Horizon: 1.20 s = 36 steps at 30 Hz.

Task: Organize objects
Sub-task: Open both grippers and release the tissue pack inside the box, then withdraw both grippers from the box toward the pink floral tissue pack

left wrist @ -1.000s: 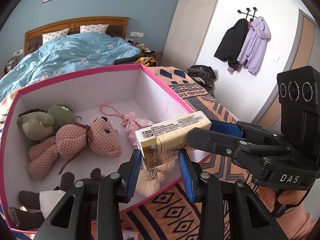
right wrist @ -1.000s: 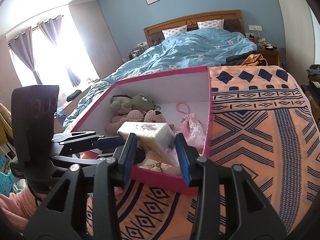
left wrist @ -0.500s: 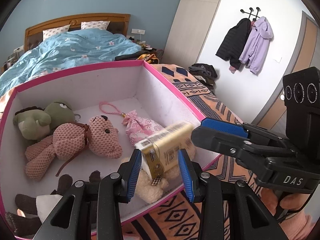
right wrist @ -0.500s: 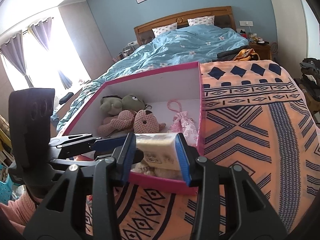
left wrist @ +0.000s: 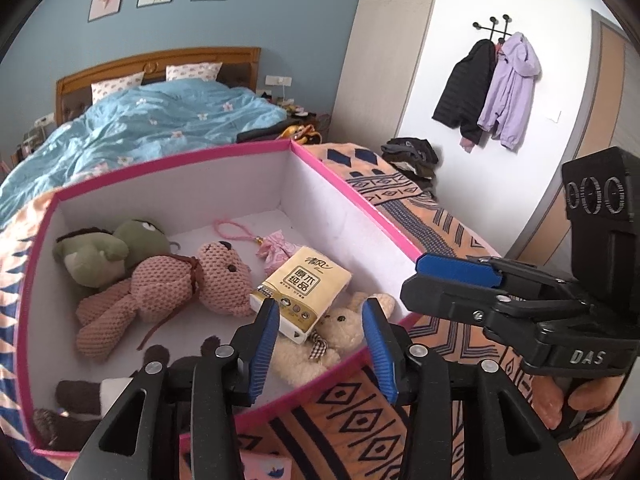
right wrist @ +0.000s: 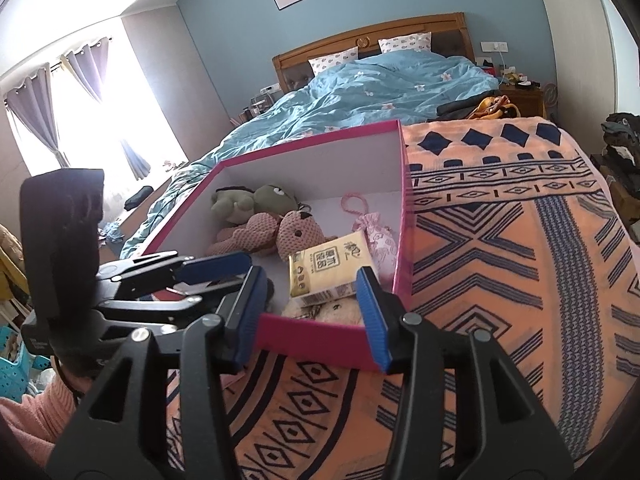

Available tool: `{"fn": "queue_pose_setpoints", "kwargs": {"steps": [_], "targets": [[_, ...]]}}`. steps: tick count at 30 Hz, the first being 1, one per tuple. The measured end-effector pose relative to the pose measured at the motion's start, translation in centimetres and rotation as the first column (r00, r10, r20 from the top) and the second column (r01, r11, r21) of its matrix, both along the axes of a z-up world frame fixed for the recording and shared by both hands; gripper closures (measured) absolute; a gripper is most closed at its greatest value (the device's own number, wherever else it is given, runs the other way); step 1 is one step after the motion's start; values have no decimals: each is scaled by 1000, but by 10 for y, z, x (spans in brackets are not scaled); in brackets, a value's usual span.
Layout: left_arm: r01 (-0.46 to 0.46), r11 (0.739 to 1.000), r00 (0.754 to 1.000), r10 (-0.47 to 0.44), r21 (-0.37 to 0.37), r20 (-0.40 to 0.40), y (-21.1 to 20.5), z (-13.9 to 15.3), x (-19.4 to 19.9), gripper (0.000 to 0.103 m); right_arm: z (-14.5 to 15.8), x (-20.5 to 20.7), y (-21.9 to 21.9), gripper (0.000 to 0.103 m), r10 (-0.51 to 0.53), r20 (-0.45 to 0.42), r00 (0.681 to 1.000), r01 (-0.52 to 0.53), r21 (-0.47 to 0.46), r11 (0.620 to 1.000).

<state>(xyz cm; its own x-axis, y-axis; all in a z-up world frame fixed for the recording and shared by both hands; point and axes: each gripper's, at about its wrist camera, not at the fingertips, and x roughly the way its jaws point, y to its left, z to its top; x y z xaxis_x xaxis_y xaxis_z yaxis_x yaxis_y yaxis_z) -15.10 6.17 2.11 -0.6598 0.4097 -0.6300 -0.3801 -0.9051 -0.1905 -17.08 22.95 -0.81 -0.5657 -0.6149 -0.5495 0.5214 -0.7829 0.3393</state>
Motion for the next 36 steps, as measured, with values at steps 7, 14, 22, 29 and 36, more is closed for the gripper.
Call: {"fn": "queue_pose_setpoints", "kwargs": {"steps": [7,14,22,29,36], "targets": [[4,1000,995,-6,-23,-96,-13,15,47,46,1,20,2,54,60,-21,998,-61,-31,998],[-41,998,995,37,-50,-91,-39,0,84,45,-8,46,-16,52,181,-28,983,-182,-34,983],[-137,991,988,136,7,78,-76,-48,99,45,-52,41,-62,52,300,101,949,-303,14,953],[-150,987,975,137,61,176,-83,-73,103,45,-80,25,-92,52,320,172,932,-334,58,941],[-118,989,970,95,91,222,-76,-85,101,45,-91,16,-106,52,333,210,919,-352,63,934]]}}
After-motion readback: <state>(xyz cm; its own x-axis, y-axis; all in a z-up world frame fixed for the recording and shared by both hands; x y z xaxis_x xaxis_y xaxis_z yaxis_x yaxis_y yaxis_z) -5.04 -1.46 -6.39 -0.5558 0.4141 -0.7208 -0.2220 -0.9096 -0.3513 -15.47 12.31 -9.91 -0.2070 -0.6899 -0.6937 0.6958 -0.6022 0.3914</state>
